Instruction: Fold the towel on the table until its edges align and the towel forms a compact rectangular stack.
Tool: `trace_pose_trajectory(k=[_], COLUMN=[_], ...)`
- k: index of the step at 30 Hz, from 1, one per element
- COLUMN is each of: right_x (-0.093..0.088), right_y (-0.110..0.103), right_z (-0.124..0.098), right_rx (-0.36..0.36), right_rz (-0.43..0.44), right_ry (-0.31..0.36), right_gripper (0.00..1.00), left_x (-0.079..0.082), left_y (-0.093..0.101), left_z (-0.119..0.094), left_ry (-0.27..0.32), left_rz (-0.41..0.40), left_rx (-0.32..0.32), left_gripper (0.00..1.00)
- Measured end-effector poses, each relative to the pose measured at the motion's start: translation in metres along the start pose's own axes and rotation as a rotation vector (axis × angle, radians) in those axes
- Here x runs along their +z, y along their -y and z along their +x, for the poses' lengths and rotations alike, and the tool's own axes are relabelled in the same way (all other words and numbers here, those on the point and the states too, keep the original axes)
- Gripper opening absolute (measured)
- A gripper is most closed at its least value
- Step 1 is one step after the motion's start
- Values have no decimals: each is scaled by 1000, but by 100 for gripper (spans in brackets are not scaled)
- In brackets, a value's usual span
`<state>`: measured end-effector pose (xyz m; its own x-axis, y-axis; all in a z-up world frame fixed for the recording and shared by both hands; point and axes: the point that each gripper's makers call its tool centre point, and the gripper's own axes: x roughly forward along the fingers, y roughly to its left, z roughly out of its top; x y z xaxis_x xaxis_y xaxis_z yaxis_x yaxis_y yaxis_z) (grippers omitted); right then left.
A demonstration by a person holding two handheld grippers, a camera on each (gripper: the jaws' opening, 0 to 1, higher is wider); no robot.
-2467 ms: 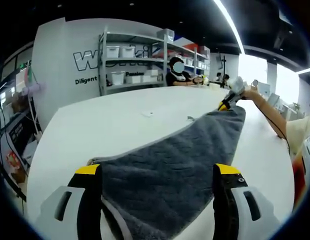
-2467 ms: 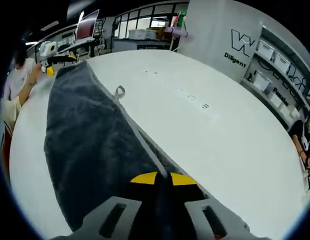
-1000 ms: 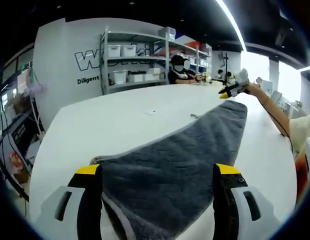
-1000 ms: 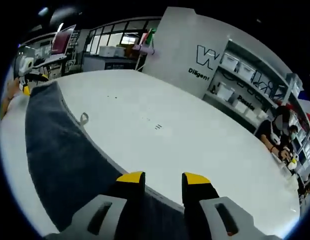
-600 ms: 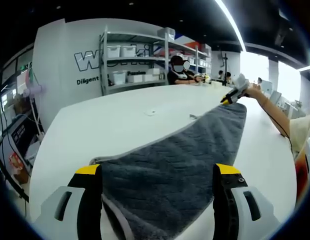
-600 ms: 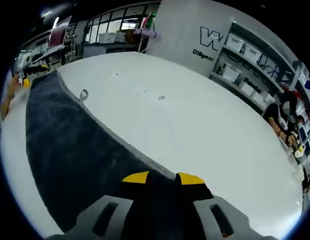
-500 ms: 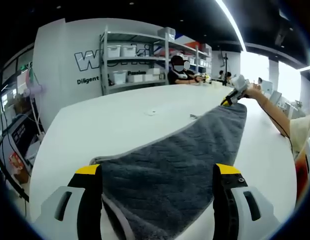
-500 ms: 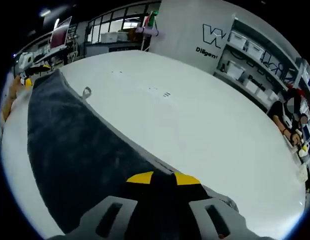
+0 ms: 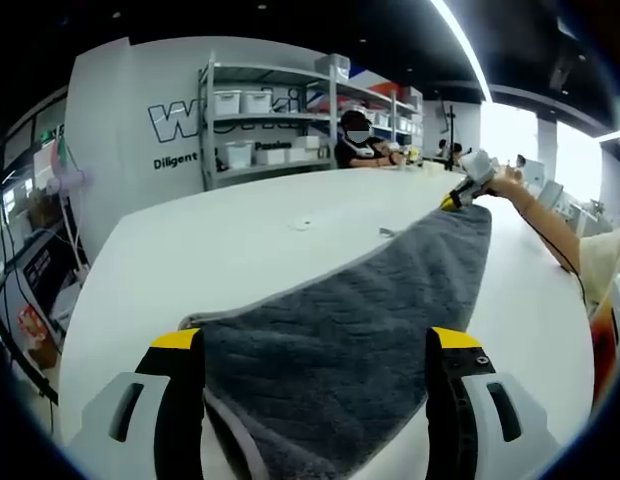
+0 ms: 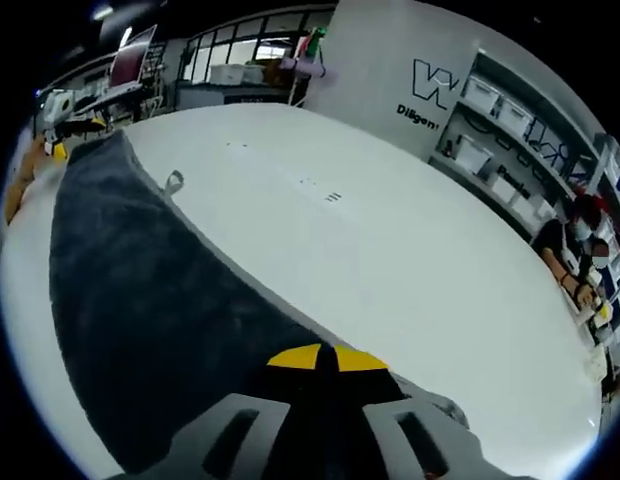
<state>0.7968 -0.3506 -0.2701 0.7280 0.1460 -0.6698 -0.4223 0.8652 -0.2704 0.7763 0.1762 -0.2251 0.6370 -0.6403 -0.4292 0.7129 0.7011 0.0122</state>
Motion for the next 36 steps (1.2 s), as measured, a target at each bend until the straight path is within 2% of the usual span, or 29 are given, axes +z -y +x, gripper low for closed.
trace_pose_trajectory(k=[4, 7, 11, 17, 22, 28, 34, 36], right_x=[3, -3, -4, -4, -6, -11, -10, -8], right_y=[3, 1, 3, 7, 9, 9, 10, 13], right_z=[1, 6, 4, 4, 3, -1, -4, -6], right_rx=[-18, -7, -4, -18, -10, -31, -55, -63], right_rz=[-17, -20, 40, 60, 77, 61, 50, 86], right_ry=[15, -7, 3, 7, 23, -10, -28, -23], right_gripper=[0, 0, 1, 7, 7, 8, 13, 21], left_x=[0, -1, 0, -1, -3, -3, -3, -3], left_y=[-1, -1, -1, -2, -7, -7, -8, -8], left_z=[0, 0, 0, 1, 1, 0, 0, 0], left_ry=[-1, -4, -3, -5, -13, -11, -10, -11], left_rz=[0, 1, 1, -3, 1, 1, -2, -2], left_rx=[1, 3, 2, 9, 30, 32, 35, 37], left_gripper=[89, 89, 89, 89, 89, 89, 89, 89])
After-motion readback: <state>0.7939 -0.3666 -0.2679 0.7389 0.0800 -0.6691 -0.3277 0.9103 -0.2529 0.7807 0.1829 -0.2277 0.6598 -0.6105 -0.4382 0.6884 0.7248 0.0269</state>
